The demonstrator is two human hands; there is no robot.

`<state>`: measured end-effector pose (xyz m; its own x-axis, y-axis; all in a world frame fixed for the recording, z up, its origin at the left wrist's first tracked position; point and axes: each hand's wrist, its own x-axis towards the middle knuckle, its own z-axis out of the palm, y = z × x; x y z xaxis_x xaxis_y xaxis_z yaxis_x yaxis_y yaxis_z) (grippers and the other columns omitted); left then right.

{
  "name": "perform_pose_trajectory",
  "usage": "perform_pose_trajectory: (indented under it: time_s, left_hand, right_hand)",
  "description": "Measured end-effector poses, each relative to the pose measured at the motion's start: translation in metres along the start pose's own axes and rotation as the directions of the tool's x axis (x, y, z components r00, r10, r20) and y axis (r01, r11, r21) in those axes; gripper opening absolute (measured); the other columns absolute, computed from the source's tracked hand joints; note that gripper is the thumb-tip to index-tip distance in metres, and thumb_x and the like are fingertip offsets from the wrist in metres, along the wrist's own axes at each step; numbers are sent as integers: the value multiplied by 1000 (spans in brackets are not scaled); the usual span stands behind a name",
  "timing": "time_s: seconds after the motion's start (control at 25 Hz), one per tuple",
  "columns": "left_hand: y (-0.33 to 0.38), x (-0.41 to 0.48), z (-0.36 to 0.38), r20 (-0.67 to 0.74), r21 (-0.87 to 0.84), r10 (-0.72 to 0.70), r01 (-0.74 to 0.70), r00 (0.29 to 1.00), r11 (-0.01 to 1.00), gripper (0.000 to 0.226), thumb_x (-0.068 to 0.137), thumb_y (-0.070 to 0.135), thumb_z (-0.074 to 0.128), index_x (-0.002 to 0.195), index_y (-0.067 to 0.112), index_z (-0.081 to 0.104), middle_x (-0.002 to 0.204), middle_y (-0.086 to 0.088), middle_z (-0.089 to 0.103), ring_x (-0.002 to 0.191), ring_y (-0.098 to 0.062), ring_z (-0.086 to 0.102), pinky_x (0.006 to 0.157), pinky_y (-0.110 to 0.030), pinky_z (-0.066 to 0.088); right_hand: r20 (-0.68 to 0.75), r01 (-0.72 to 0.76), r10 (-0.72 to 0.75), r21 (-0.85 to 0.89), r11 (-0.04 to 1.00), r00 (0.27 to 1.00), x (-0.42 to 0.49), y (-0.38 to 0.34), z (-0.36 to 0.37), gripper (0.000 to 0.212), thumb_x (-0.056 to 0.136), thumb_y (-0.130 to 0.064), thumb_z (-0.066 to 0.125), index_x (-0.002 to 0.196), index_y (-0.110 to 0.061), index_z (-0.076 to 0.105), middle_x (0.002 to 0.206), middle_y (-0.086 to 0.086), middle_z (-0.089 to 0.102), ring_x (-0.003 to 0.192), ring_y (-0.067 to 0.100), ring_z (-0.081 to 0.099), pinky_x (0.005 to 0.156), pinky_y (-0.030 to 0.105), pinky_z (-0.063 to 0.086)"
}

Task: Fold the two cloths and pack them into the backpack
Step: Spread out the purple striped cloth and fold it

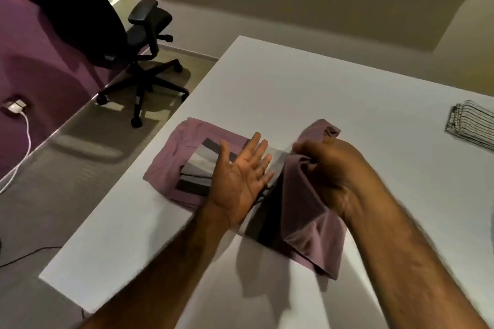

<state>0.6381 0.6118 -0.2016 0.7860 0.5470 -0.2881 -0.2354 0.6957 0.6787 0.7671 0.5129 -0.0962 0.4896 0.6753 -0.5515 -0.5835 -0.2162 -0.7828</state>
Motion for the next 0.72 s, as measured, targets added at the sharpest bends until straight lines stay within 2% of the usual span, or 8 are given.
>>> perform_pose_trajectory:
  time_s: [0.12, 0.2, 0.28, 0.36, 0.4, 0.48, 0.6, 0.72]
  left_hand:
    - [57, -6, -67, 21, -354, -1, 9, 1000, 935, 85, 94, 77, 26, 149, 16, 44, 137, -18, 62, 121, -37, 65, 104, -51, 50]
    - [86, -8, -115, -138, -309, 25, -67, 990, 949, 85, 96, 77, 22, 148, 16, 48, 136, -15, 65, 120, -34, 66, 99, -47, 54]
    - [109, -4, -152, -151, -252, -8, -30, 988, 967, 93, 91, 83, 24, 151, 15, 46, 143, -13, 60, 129, -32, 60, 104, -45, 50]
    - [127, 2, -172, -182, -174, 0, -32, 983, 984, 80, 97, 69, 42, 155, 14, 38, 143, -9, 60, 129, -25, 60, 104, -41, 48]
    - [132, 6, -180, -242, -74, 27, -46, 970, 996, 69, 101, 50, 52, 157, 14, 33, 142, -8, 61, 128, -20, 61, 101, -36, 50]
    - [134, 10, -186, -263, 190, 78, -27, 962, 981, 68, 101, 6, 56, 160, 15, 24, 151, -7, 53, 134, -15, 54, 99, -26, 49]
    - [121, 10, -184, -197, 582, 163, -18, 967, 813, 82, 90, -20, 48, 159, 20, 28, 161, 1, 38, 145, -6, 36, 102, -14, 44]
    - [119, 9, -173, -180, 729, 226, -25, 957, 685, 87, 87, -21, 43, 158, 28, 33, 162, 15, 33, 148, 0, 30, 121, -22, 28]
  right_hand:
    - [66, 29, -18, -177, 984, 998, 38, 14, 115, 29, 98, -30, 65, 105, -2, 64, 83, 11, 64, 61, 19, 65, 53, 29, 57]
    - [-60, 99, -129, -364, 926, 990, 73, 32, 152, 66, 93, -58, 59, 138, -11, 53, 118, 9, 66, 79, 26, 74, 65, 40, 63]
    - [-157, 157, -281, -537, 829, 947, 99, 52, 157, 91, 75, -75, 53, 149, -22, 44, 141, 3, 57, 112, 31, 68, 92, 53, 57]
    - [-195, 138, -330, -633, 762, 924, 122, 72, 145, 80, 70, -74, 48, 132, -25, 59, 133, 0, 61, 122, 29, 62, 105, 53, 49]
    - [-190, 123, -339, -685, 718, 922, 130, 81, 141, 63, 76, -69, 48, 116, -23, 63, 120, -1, 64, 117, 27, 64, 104, 50, 50]
    - [-183, 110, -388, -775, 623, 903, 133, 91, 135, 52, 87, -62, 45, 107, -19, 65, 107, 1, 65, 103, 23, 64, 96, 38, 50]
    - [-82, 173, -500, -879, 444, 862, 140, 98, 145, 46, 102, -42, 47, 139, -17, 59, 134, 3, 63, 120, 20, 60, 106, 33, 42]
    - [111, 262, -517, -938, 228, 849, 152, 104, 165, 51, 105, -43, 44, 147, -15, 50, 148, 7, 53, 135, 26, 50, 115, 44, 39]
